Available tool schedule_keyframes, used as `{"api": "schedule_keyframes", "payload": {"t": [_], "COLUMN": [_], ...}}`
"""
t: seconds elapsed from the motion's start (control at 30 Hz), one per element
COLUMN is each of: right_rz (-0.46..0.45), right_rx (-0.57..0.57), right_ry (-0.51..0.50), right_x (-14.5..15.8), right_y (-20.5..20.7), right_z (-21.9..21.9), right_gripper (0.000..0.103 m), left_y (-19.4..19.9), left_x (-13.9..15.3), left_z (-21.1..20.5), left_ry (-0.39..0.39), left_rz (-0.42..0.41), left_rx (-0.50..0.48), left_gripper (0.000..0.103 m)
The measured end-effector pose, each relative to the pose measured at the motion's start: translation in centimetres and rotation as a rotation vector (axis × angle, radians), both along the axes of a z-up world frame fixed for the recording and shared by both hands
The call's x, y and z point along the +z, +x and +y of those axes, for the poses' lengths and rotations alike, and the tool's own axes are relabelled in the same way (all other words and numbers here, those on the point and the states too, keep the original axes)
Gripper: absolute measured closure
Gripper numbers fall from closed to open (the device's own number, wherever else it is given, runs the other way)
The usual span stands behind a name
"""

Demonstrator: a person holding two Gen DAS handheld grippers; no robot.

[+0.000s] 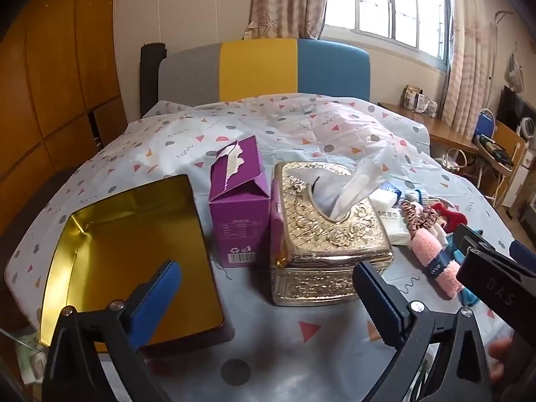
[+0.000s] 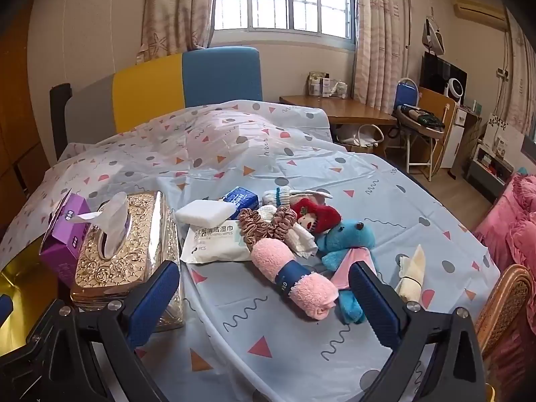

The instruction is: Organize soft objects

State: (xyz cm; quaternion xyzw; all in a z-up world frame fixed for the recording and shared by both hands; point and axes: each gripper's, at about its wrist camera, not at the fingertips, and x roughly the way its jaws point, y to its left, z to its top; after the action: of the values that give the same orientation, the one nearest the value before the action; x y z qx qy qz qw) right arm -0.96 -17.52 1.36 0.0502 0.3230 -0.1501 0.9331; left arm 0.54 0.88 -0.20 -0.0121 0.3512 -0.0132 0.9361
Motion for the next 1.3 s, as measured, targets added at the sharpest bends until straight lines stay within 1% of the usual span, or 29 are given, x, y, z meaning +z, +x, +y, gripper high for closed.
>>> {"api": "schedule_keyframes", "payload": {"t": [0.03,0.13,0.2,0.27,0.33,0.37,0.67,1.3], "right_rz": [0.002,0.013,0.017,0.017,0.016,-0.004,-0.006,0.007], "right_rx": [-0.003,-0.012,-0.02,-0.03,-0.039,0.027,0.034,0.034], "right_ry": [-0.001,-0.009,-0.015,-0.02,-0.028,0.01,0.01,0.014], "right_x": [-0.1,-0.3,-0.3,-0.3,-0.2,-0.3,-0.4,-1.0], "right_y": [0.0,0.1,0.1,0.1,1.0,0.0,0.0,0.5], "right_z": [0.0,0.2,0.4,0.7,0.7,0.9,1.0,0.7], "right_gripper": [0.0,0.0,0.0,0.0,0.0,0.0,0.0,0.0], "left_y": [0.2,-0.2,-0.1,-0.5,-0.6,-0.7,-0.5,-0.7], "left_x": [0.1,-0.6,-0.8,-0.5,-0.5,-0.5,-0.6,-1.1], "left_z": [0.8,0.9,0.8,0.3,0.2,0.2,0.4,0.3], "left_ry": [-0.014,0.01,0.022,0.04,0.048,0.048,0.048,0.06], "left_rz": [0.002,-0.016,-0.01,-0.015,-0.018,-0.018,-0.006,0.01], "left_rx": [0.01,0.029,0.032,0.031,0.03,0.031,0.043,0.031], "left_gripper": [0.0,0.0,0.0,0.0,0.0,0.0,0.0,0.0]}}
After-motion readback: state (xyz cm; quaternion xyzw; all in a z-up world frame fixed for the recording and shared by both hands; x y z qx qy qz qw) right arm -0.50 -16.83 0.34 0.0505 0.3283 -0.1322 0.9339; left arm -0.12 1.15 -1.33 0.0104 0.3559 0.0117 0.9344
